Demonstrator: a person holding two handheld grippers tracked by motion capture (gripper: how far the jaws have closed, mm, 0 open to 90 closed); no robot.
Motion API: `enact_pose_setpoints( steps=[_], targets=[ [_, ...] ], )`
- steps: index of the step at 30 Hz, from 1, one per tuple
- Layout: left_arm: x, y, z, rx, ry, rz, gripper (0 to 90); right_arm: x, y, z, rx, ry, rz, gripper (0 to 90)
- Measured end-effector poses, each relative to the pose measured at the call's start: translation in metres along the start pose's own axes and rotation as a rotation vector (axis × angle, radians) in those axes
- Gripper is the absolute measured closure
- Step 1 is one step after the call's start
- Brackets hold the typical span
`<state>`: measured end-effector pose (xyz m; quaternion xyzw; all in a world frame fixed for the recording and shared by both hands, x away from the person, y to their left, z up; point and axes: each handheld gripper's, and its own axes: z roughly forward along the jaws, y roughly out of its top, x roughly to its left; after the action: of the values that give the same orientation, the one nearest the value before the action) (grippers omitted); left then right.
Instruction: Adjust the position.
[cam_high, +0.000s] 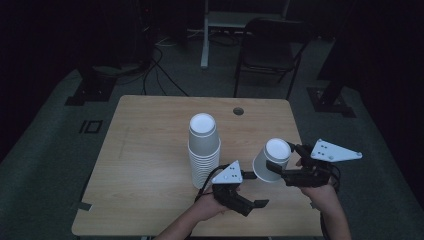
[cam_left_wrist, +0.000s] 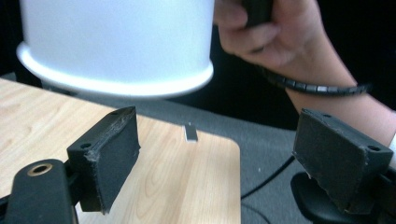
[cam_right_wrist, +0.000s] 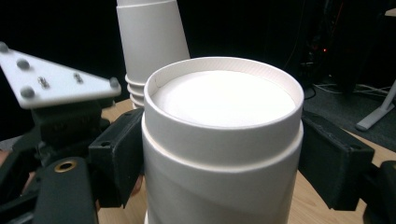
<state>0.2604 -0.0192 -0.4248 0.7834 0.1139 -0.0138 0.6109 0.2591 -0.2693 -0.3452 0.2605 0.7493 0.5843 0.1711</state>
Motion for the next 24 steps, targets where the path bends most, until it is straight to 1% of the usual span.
enact_pose_setpoints(
  steps=[2, 5, 6, 7, 9, 10, 11, 12, 13, 14, 15, 17, 18, 19, 20, 22, 23, 24],
  targets=[
    [0.001, 0.001, -0.001, -0.005, -0.010, -0.004, 15.4, 0.000, -0.001, 0.001, 0.003, -0.004, 0.002, 21.2],
    [0.000, 0.002, -0.001, -0.003, -0.008, 0.005, 16.0, 0.000, -0.001, 0.002, 0.008, -0.001, 0.000, 21.2],
    [0.000, 0.002, -0.001, -0.003, -0.008, 0.005, 17.5, 0.000, -0.001, 0.002, 0.008, -0.001, 0.000, 21.2],
    [0.000, 0.001, 0.000, -0.012, -0.003, 0.011, 23.0, 0.001, 0.000, 0.003, 0.003, 0.004, -0.002, 21.2],
    [-0.001, 0.001, 0.000, -0.015, 0.023, 0.018, 26.1, 0.002, 0.000, 0.002, 0.005, 0.002, -0.004, 21.1],
    [-0.001, 0.001, 0.000, -0.017, 0.034, 0.002, 30.1, 0.002, 0.001, 0.002, 0.004, 0.002, -0.006, 21.1],
    [-0.001, 0.002, 0.000, -0.020, 0.041, -0.014, 30.7, 0.002, 0.000, 0.002, 0.006, 0.000, -0.005, 21.1],
    [-0.001, 0.002, 0.000, -0.020, 0.041, -0.014, 30.9, 0.002, 0.000, 0.001, 0.006, -0.003, -0.006, 21.2],
    [-0.001, 0.003, -0.002, -0.030, 0.065, -0.025, 32.5, 0.002, 0.000, 0.000, 0.005, -0.003, -0.006, 21.1],
    [-0.001, 0.004, -0.002, -0.036, 0.070, -0.030, 32.8, 0.002, -0.001, -0.002, 0.005, -0.004, -0.007, 21.1],
    [0.000, 0.004, -0.004, -0.049, 0.069, -0.043, 33.1, 0.001, -0.002, -0.002, 0.004, -0.003, -0.006, 21.1],
    [0.001, 0.006, -0.007, -0.068, 0.087, -0.043, 38.6, 0.001, -0.003, -0.005, -0.001, 0.007, 0.001, 21.1],
    [0.001, 0.006, -0.007, -0.068, 0.087, -0.043, 40.0, 0.001, -0.003, -0.005, -0.001, 0.007, 0.001, 21.1],
    [0.002, 0.007, -0.011, -0.087, 0.094, -0.053, 44.3, 0.001, -0.003, -0.007, 0.001, 0.011, -0.001, 21.0],
    [0.002, 0.008, -0.012, -0.096, 0.095, -0.054, 46.4, 0.001, -0.003, -0.008, -0.002, 0.014, 0.000, 21.1],
    [0.005, 0.009, -0.016, -0.121, 0.083, -0.072, 52.6, 0.001, -0.003, -0.010, -0.006, 0.026, 0.001, 21.0],
    [0.005, 0.009, -0.016, -0.121, 0.083, -0.072, 55.0, 0.001, -0.003, -0.010, -0.006, 0.026, 0.001, 21.0],
    [0.005, 0.009, -0.016, -0.121, 0.083, -0.072, 55.0, 0.001, -0.003, -0.011, -0.006, 0.029, -0.003, 21.0]
  ],
)
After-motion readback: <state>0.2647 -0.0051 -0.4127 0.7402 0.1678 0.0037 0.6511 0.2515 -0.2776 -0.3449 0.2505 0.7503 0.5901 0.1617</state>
